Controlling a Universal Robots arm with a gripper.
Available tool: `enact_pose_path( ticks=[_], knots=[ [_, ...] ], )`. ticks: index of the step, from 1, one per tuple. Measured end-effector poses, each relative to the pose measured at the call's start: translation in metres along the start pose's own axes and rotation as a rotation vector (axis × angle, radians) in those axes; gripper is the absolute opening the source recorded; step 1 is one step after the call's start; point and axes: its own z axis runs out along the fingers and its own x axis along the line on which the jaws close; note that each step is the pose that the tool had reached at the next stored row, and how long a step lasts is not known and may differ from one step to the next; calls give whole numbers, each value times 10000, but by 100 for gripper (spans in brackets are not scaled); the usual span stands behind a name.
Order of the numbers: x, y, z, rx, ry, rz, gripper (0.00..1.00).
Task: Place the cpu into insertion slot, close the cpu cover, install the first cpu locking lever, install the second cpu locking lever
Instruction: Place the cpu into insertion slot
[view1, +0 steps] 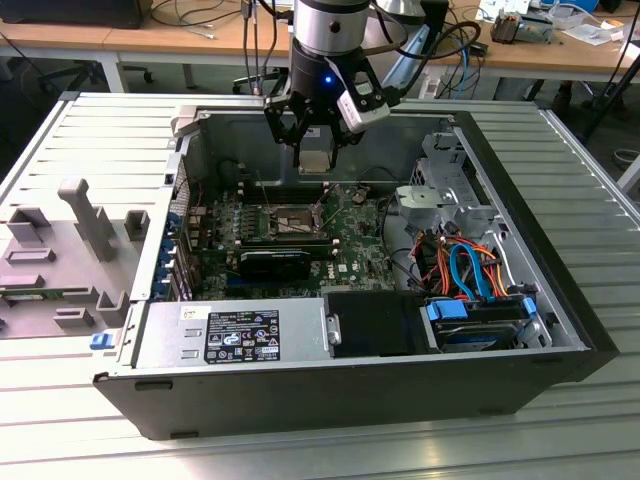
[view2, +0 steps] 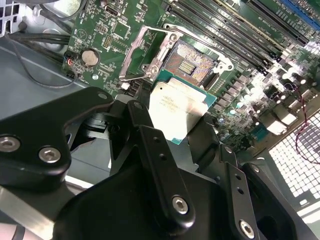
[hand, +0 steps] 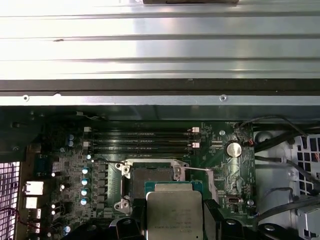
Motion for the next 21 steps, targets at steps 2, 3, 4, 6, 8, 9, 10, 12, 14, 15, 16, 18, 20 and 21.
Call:
enact_pose_path(
  ticks=[2, 3, 4, 6, 8, 9, 10, 12, 14, 15, 16, 18, 20, 21],
  knots=[
    [0, 0, 0, 0, -6, 65, 55],
    [0, 0, 0, -2, -10, 107, 55],
    [0, 0, 0, -2, -13, 141, 55],
    [0, 0, 0, -4, -19, 220, 55],
    [0, 0, 0, -6, -26, 290, 55],
    [0, 0, 0, -6, -30, 337, 55],
    [0, 0, 0, -7, -32, 367, 55],
    [0, 0, 0, -8, -39, 435, 55],
    [0, 0, 0, -10, -45, 502, 55],
    [0, 0, 0, -10, -49, 550, 55],
    [0, 0, 0, -10, -52, 582, 55],
    [0, 0, 0, -14, -65, 726, 55],
    [0, 0, 0, -17, -81, 906, 55],
    [0, 0, 0, -19, -86, 966, 55]
  ],
)
